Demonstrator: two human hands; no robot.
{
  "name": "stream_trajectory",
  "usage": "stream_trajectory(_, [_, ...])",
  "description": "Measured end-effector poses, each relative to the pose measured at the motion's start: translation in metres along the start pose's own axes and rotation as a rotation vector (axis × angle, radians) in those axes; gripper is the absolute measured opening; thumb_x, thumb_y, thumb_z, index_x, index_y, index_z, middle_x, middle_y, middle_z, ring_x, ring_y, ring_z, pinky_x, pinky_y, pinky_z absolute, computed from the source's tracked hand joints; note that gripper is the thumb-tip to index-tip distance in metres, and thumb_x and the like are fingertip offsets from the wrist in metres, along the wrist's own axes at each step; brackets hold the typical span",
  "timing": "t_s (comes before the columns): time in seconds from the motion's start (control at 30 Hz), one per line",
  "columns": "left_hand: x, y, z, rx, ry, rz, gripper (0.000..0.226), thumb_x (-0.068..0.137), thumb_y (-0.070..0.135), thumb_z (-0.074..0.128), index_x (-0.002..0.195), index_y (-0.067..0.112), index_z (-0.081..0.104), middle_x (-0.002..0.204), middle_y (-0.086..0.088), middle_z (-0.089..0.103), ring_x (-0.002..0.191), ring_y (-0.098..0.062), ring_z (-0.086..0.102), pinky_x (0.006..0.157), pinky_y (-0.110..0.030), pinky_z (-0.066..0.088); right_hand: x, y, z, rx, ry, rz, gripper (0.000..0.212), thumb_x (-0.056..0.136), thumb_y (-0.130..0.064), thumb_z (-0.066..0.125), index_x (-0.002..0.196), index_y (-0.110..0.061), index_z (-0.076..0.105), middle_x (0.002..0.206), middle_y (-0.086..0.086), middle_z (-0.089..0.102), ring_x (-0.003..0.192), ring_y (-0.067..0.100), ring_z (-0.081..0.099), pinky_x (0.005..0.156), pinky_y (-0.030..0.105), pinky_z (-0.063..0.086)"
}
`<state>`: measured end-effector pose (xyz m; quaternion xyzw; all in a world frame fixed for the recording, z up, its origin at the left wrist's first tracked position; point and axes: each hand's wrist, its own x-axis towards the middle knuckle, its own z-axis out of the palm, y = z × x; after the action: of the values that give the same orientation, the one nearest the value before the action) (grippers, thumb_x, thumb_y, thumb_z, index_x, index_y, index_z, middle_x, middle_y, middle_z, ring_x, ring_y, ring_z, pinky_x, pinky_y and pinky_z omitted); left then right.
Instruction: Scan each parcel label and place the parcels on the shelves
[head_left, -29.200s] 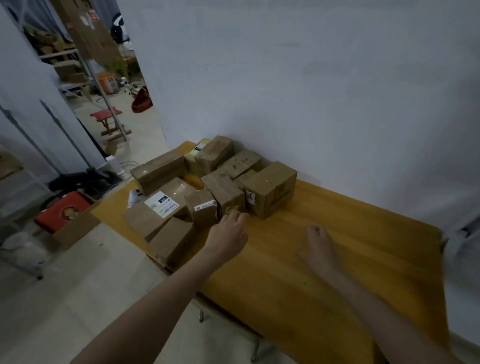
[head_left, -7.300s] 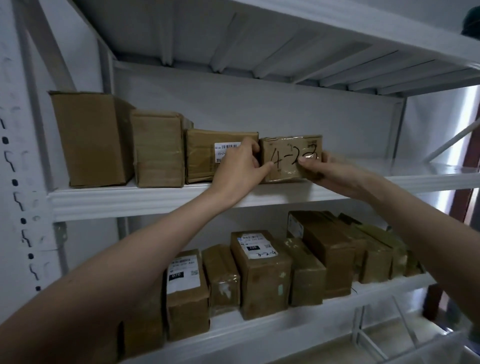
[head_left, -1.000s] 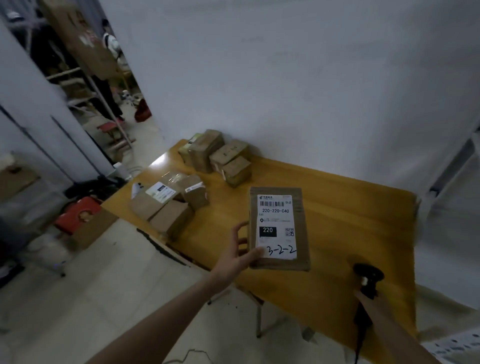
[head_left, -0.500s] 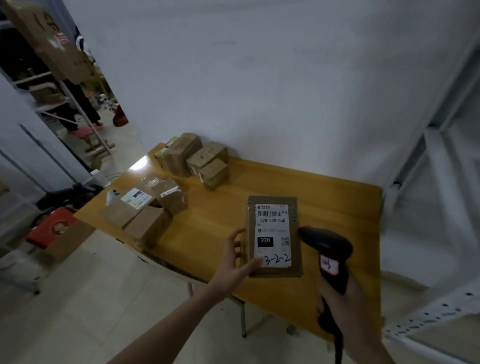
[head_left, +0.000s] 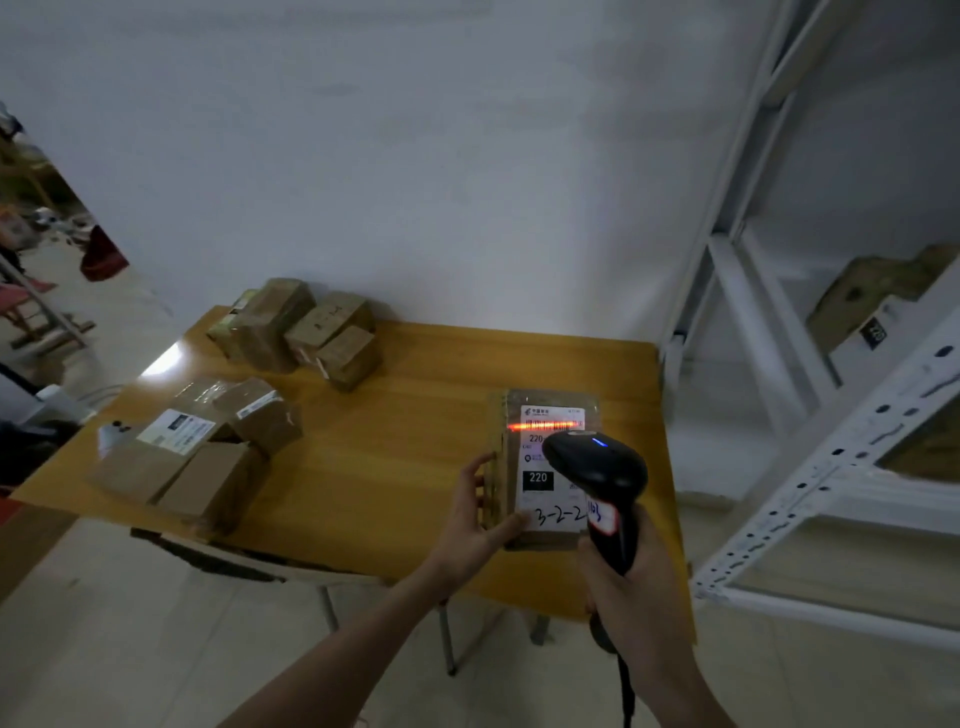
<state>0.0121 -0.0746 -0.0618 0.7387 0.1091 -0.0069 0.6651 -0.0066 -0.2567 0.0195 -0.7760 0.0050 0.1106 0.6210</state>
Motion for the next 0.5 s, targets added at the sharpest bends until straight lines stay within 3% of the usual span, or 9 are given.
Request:
stream_trajectory(0.27, [-0.001,0.002,0.003,-0.028,-0.033,-0.007,0.092,0.062,0.057,0.08,0.135,0.046,0.026,0.13,-0.003,0.045,0.113,-0.021,0.057,0.072,-0.033,0.059,0.0,0.008,-0.008,0.098,0.041,0.029,0.025,0.089,-0.003,0.059,0.098,-0.025,0.053,0.069,0.014,0.052,0.057,0.025,0.05,0.053,0.033,0.045])
stream_trajectory(0.4, [-0.001,0.002,-0.005,-0.002,0.031,-0.01,0.092,0.058,0.065,0.081,0.132,0.05,0.029,0.129,-0.002,0.047,0.114,-0.022,0.057,0.075,-0.038,0.06,0.026,0.036,-0.02,0.089,0.17,0.042,0.017,0.088,-0.005,0.06,0.093,-0.019,0.053,0.068,0.017,0.053,0.058,0.027,0.051,0.055,0.035,0.043])
stream_trajectory(0.5, [-0.006,0.004,-0.017,0.008,0.091,-0.041,0.09,0.055,0.07,0.079,0.128,0.055,0.028,0.129,0.0,0.047,0.116,-0.023,0.056,0.08,-0.044,0.06,0.062,0.077,-0.032,-0.007,0.228,0.165,0.017,0.087,-0.002,0.057,0.094,-0.016,0.051,0.067,0.018,0.051,0.056,0.025,0.049,0.054,0.035,0.041])
